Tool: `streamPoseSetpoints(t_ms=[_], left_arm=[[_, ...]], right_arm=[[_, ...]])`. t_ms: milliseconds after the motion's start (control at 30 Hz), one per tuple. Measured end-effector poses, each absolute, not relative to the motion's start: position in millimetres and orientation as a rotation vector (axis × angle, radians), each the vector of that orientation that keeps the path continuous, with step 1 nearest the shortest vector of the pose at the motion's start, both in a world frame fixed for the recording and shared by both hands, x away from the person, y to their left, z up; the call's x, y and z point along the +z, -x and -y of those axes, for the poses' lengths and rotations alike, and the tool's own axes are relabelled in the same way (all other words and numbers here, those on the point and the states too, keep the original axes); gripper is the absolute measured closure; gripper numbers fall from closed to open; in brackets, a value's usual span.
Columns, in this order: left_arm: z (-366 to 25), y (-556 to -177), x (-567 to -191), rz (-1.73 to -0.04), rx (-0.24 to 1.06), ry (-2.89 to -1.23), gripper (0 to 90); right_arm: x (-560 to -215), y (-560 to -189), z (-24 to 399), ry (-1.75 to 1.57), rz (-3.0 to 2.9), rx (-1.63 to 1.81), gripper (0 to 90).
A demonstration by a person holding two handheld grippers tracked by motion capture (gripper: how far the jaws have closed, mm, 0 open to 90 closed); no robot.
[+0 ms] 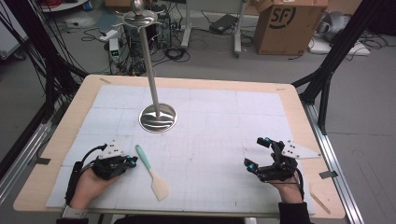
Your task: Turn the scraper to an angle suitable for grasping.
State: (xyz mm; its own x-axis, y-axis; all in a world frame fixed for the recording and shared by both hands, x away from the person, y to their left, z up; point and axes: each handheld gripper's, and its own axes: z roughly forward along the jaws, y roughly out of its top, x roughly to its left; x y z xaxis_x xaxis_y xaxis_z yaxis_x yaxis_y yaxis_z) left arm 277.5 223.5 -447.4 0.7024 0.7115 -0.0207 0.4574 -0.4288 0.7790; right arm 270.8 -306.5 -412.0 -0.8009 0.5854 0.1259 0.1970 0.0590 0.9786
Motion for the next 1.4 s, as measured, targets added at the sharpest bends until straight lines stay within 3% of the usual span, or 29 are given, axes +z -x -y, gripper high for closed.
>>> streamPoseSetpoints(t_ms=[267, 833, 1000, 1167, 1300, 1400], left_arm=[[-206.8, -291.0, -447.9, -0.908, 0.379, -2.099, 89.9], [-131.2, -301.7, -450.0, -0.770, 0.269, -2.116, 89.9], [-135.6, -301.7, -447.6, -0.785, 0.297, -2.104, 89.8], [-133.0, -279.8, -435.0, -0.688, 0.304, -2.078, 89.9], [-129.9, -267.3, -435.3, -0.671, 0.253, -2.072, 89.8], [-131.1, -266.3, -437.1, -0.753, 0.158, -2.046, 89.7]], right_arm=[[-411.8, -271.0, 306.7, -0.787, -2.029, 1.803, 1.5], [-412.5, -272.1, 306.7, -0.790, -2.041, 1.795, 1.5], [-411.5, -270.9, 308.0, -0.797, -2.035, 1.805, 1.5], [-412.1, -272.2, 308.7, -0.798, -2.028, 1.801, 1.4], [-412.0, -271.6, 308.1, -0.798, -2.031, 1.800, 1.5], [-411.4, -271.0, 308.2, -0.790, -2.020, 1.807, 1.5]])
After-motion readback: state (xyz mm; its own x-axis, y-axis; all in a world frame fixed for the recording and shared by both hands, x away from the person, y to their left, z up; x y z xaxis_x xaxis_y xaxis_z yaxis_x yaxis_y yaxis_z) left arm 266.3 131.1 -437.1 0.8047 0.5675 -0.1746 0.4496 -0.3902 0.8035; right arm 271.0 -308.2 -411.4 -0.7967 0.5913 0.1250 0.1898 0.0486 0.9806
